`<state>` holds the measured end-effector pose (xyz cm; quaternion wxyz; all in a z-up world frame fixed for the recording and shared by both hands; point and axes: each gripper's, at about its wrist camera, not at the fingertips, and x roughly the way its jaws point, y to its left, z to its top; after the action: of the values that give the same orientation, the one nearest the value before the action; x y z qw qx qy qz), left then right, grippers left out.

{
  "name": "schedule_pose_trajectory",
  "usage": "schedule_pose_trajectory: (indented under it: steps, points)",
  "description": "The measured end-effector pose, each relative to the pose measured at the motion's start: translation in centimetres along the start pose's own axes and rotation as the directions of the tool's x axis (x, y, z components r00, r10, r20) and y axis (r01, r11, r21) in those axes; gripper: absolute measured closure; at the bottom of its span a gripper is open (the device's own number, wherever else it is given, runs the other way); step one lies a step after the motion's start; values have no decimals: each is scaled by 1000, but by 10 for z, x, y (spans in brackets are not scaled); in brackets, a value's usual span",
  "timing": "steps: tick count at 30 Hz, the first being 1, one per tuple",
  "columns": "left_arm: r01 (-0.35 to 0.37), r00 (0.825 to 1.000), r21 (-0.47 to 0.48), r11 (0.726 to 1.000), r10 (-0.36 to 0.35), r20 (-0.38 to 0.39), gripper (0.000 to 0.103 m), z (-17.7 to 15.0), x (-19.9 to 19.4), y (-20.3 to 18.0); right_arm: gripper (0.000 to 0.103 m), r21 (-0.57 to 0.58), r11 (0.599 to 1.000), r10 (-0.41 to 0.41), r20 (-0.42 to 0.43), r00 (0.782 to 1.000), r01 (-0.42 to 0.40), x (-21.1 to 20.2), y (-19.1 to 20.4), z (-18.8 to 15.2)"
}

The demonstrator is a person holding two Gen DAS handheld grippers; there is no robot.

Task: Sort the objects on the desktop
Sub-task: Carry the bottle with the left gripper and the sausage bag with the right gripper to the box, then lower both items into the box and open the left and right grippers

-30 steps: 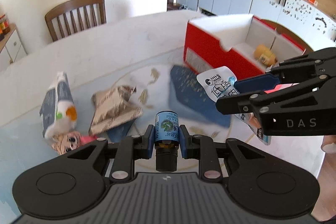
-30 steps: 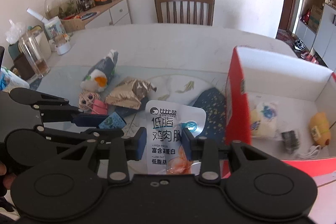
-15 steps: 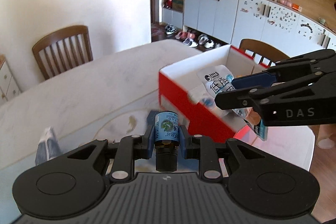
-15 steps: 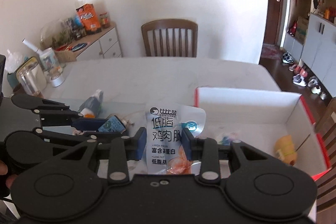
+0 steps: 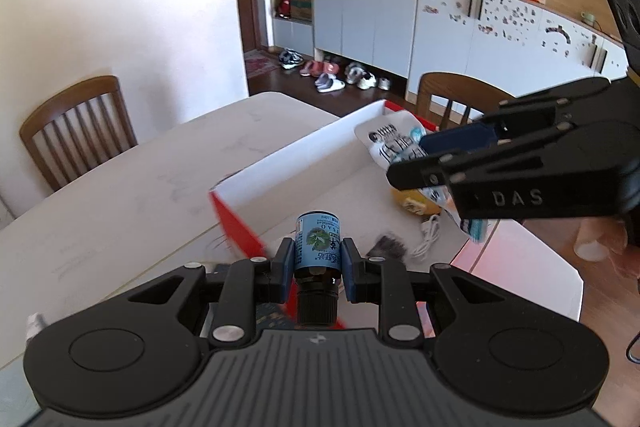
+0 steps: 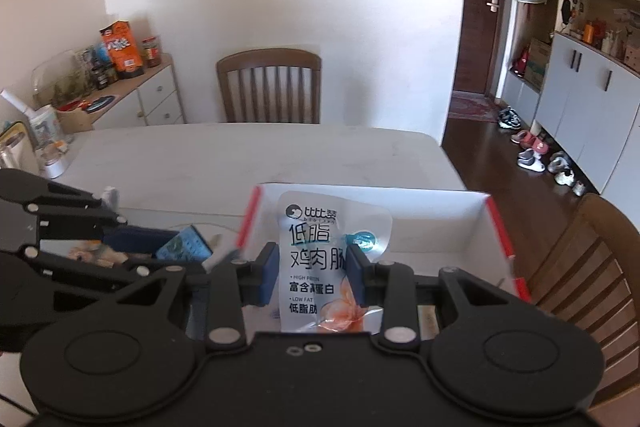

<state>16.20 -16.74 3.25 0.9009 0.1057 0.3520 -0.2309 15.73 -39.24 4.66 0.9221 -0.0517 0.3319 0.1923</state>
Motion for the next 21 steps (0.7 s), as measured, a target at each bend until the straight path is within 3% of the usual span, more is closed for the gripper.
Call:
schedule_pose_trajectory:
  steps: [10, 17, 21]
  points:
    - [21, 994, 78, 997, -13, -109, 80, 16, 60, -26, 68, 4, 999, -32, -48, 998, 33, 33, -45, -8]
    - [44, 976, 70, 997, -28, -216, 80, 14, 94, -30, 68, 8, 1000, -22, -92, 996, 23, 58, -56, -15]
    - [70, 957, 62, 996, -50, -285, 80, 12, 110, -32, 68, 31, 1000, -1, -127, 992, 5, 72, -61, -21]
